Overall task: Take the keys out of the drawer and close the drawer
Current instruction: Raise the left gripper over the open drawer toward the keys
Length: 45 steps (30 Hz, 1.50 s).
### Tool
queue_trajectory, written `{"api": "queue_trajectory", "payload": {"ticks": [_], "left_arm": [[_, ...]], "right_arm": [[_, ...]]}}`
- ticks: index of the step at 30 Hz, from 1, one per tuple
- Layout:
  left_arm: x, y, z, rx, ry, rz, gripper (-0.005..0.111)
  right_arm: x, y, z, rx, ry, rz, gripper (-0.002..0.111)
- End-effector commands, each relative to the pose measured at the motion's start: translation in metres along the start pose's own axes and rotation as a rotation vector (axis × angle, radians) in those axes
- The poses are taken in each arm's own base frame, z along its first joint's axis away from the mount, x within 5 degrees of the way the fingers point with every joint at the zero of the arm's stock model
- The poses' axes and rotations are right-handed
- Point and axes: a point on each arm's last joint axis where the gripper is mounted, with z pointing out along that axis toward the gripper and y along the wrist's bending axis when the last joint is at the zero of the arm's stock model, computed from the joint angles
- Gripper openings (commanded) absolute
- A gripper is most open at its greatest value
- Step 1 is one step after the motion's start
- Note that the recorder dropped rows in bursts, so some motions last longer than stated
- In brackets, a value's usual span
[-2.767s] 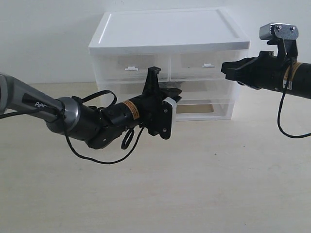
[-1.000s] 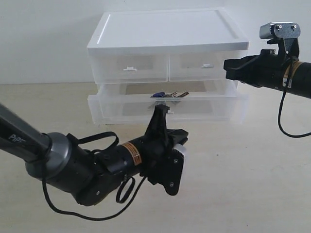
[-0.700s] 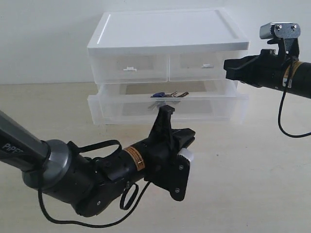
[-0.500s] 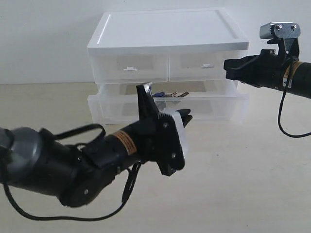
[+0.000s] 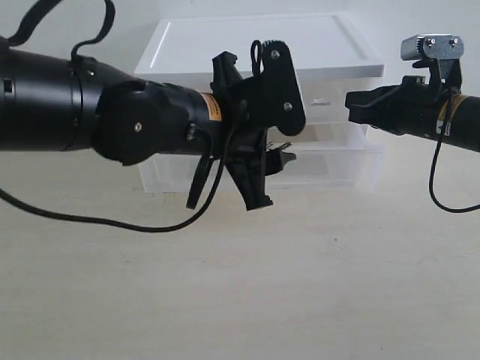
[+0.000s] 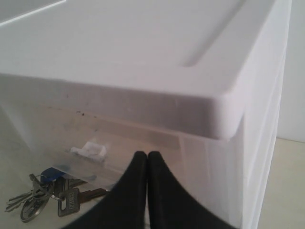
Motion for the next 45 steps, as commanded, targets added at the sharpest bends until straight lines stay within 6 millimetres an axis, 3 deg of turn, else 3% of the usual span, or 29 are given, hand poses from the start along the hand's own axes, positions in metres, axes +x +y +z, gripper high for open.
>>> {"api": "queue_trajectory", "payload": {"ticks": [1, 10, 20, 24, 29, 38, 45], "left_arm": [[0.014, 0.005, 0.011, 0.070, 0.099, -0.036, 0.057], [0.040, 0.000, 0.038, 0.079, 0.151, 0.028, 0.057], [0.054, 0.004, 0.046, 0.058, 0.162, 0.040, 0.055], [0.060, -0.001, 0.052, 0.074, 0.177, 0.037, 0.044], [0.060, -0.001, 0.053, 0.066, 0.169, 0.038, 0.006], [0.062, -0.006, 0.049, 0.135, 0.226, 0.053, 0.004], [0.048, -0.017, 0.040, 0.220, 0.249, 0.133, 0.004]], "right_arm": [[-0.003, -0.004, 0.000, 0.031, -0.020, 0.023, 0.000], [-0.003, -0.004, 0.000, 0.031, -0.020, 0.023, 0.000], [-0.003, -0.004, 0.000, 0.033, -0.021, 0.024, 0.000], [-0.003, -0.004, 0.000, 0.033, -0.021, 0.024, 0.000], [-0.003, -0.004, 0.000, 0.033, -0.021, 0.022, 0.000], [-0.003, -0.004, 0.000, 0.034, -0.022, 0.022, 0.000], [-0.003, -0.004, 0.000, 0.034, -0.022, 0.022, 0.000]]}}
